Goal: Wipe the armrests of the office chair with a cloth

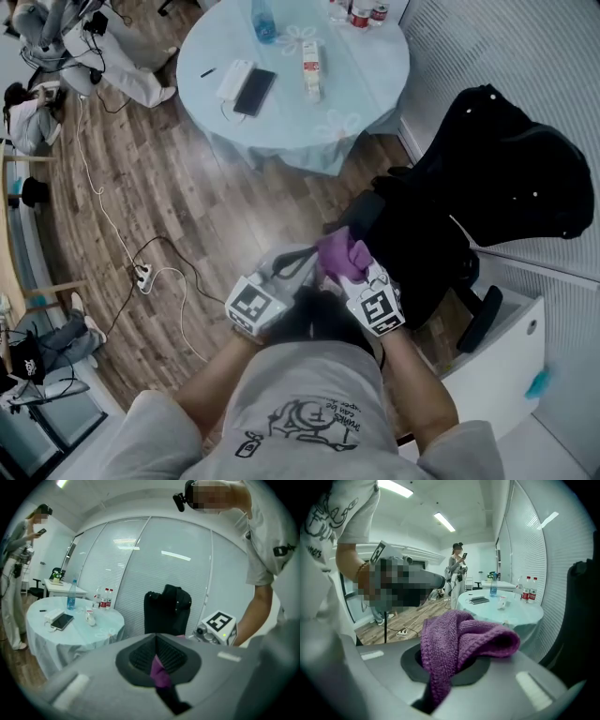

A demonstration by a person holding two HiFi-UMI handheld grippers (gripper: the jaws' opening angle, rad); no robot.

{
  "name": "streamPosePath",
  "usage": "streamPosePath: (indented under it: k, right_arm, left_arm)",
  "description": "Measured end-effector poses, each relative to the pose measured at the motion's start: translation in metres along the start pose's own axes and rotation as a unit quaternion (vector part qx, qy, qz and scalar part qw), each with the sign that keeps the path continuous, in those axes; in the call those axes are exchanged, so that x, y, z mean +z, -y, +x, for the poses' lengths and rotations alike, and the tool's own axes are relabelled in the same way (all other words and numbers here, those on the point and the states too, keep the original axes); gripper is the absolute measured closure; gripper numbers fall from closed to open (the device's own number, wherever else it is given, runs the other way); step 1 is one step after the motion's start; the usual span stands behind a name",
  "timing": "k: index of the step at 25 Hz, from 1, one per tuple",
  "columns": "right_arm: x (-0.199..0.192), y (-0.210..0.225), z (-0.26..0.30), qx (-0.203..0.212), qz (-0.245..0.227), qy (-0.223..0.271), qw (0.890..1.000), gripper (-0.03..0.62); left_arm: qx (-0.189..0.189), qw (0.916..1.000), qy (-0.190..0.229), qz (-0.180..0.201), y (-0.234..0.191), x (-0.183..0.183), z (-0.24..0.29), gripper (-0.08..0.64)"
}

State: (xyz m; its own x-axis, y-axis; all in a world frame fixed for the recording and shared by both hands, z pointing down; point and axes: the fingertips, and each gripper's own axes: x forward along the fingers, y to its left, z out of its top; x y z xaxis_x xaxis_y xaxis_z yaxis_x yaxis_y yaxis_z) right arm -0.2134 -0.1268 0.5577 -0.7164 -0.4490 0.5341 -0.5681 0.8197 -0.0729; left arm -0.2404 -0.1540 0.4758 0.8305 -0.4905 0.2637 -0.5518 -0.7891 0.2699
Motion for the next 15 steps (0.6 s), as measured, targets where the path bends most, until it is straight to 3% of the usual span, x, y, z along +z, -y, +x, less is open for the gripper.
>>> streamPosePath:
  k: [15]
  right_arm:
    - [0.190, 0.017, -0.122, -0.086, 0.042, 0.083, 0.992, 0.563]
  left_arm:
    - [-0.006, 0.9958, 0.088, 0.025, 0.053, 0.172, -0.047, 0.558]
